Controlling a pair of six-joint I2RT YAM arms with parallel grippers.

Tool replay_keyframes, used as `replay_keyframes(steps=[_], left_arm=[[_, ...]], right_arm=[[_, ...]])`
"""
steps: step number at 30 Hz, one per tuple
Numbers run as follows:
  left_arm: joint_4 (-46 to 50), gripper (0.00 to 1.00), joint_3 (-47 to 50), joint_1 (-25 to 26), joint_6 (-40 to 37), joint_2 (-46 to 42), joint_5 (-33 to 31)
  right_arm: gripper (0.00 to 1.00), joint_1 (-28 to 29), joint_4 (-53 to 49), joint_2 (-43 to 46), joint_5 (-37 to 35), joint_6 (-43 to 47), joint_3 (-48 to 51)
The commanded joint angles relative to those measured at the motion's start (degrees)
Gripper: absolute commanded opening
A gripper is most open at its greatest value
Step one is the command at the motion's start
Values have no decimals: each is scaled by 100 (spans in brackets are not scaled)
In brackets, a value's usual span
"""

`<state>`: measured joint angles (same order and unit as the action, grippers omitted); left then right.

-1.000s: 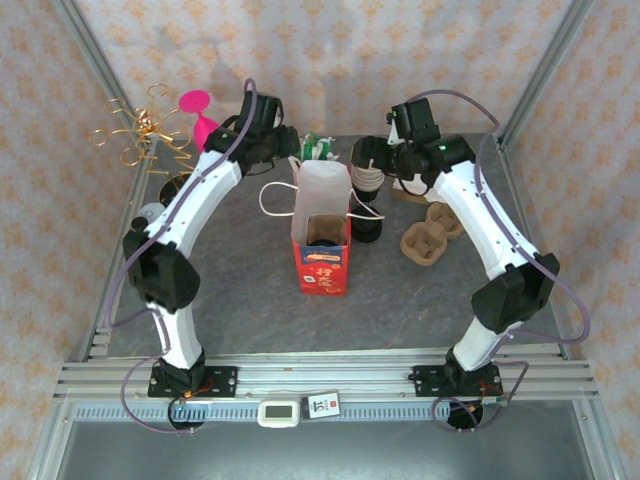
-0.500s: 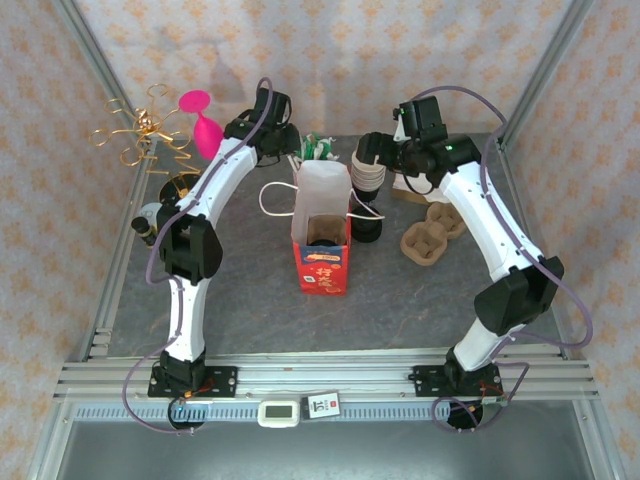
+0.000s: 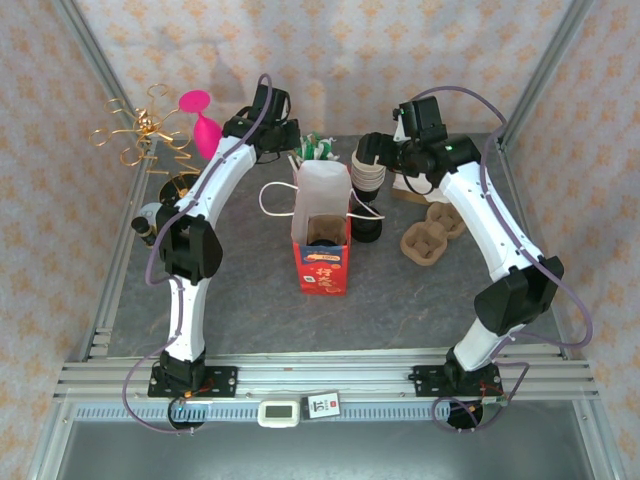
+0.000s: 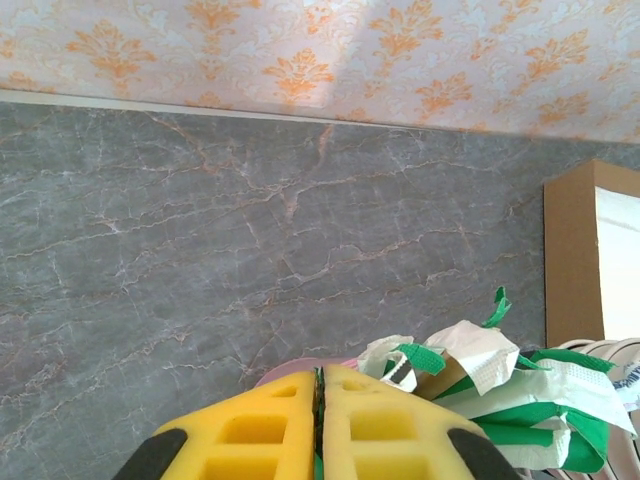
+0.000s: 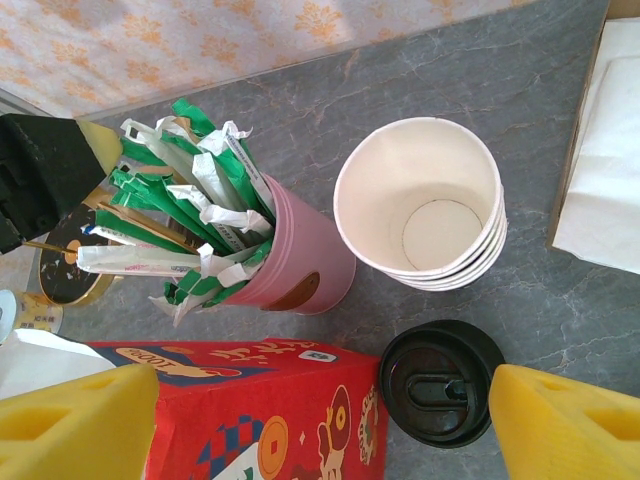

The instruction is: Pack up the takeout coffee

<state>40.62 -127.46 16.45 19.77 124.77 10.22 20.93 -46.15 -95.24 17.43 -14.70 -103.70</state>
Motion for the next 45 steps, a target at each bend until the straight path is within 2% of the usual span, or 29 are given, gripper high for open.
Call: replay_keyframes(steps=[1,13,21,35,45], left_arm=[[-207,8,-190,-52,-121,91,75],[-90,0,-521,-51,-245,-6,70],[115,0,-801,-53,-254,-221,174],[527,0,-940,-48,-316,-1359,37],[607,0,-710,-11,-129,-2429,612]], right_arm=[[85,-32,76,66,-83,113,25],[85,-30,100,54,-81,81,-16],[85,-43,121,150,-192,13,-62],[85,-154,417,626,-339,-322,250],[86,-235,702,1049,-418,-513,686]])
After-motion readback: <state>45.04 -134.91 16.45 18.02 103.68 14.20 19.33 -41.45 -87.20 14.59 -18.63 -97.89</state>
